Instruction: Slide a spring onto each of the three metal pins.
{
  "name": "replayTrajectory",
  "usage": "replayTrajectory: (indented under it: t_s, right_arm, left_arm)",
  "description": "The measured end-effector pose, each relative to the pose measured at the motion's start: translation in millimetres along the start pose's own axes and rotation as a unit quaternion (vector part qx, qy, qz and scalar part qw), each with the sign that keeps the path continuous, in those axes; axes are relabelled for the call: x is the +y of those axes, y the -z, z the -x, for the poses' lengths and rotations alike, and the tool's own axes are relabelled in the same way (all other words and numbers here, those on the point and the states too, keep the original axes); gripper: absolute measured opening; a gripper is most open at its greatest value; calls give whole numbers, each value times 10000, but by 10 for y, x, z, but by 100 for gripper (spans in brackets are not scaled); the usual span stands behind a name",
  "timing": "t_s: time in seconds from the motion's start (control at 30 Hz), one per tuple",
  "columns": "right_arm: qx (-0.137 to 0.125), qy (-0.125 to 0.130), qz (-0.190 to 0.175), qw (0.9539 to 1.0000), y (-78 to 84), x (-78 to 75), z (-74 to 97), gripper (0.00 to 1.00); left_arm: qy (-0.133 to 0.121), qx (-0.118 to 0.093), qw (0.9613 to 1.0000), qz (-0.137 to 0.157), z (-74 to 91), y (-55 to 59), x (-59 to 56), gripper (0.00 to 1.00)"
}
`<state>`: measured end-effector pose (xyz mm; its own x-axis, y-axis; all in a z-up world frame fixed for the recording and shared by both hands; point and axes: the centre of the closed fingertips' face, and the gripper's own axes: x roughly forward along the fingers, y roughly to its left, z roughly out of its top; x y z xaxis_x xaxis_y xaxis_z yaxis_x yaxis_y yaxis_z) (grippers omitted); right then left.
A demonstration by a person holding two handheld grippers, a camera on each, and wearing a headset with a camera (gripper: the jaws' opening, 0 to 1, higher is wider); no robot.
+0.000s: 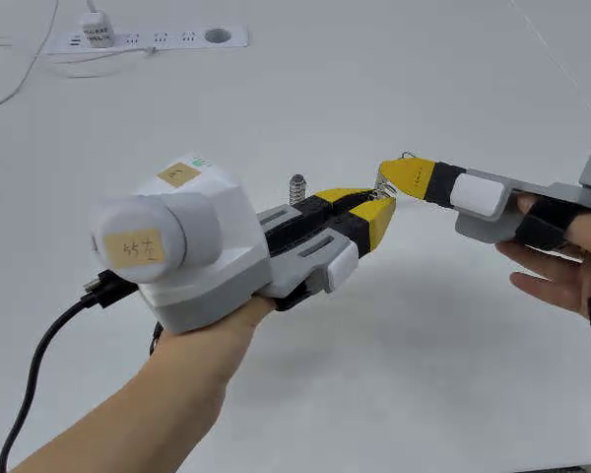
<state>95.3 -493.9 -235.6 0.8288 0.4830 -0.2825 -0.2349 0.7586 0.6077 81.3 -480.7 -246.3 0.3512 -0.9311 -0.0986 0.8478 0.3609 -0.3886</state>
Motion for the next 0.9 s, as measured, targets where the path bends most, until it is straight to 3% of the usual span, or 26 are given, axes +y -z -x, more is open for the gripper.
replayTrajectory:
  t_s: [0.43, 0.8, 0.9]
  right_arm:
    - [90, -228, 43, 9997, 13, 115, -29, 12]
    - [152, -278, 427, 9986, 40, 175, -46, 11]
    - [146, -271, 524, 9981, 40, 184, -47, 11]
  left_arm:
    - [-71, 149, 9996, -221, 29, 30, 18, 11]
    - [-167, 216, 9989, -374, 46, 50, 36, 12]
    - [-211, 240, 9986, -433, 50, 48, 48, 18]
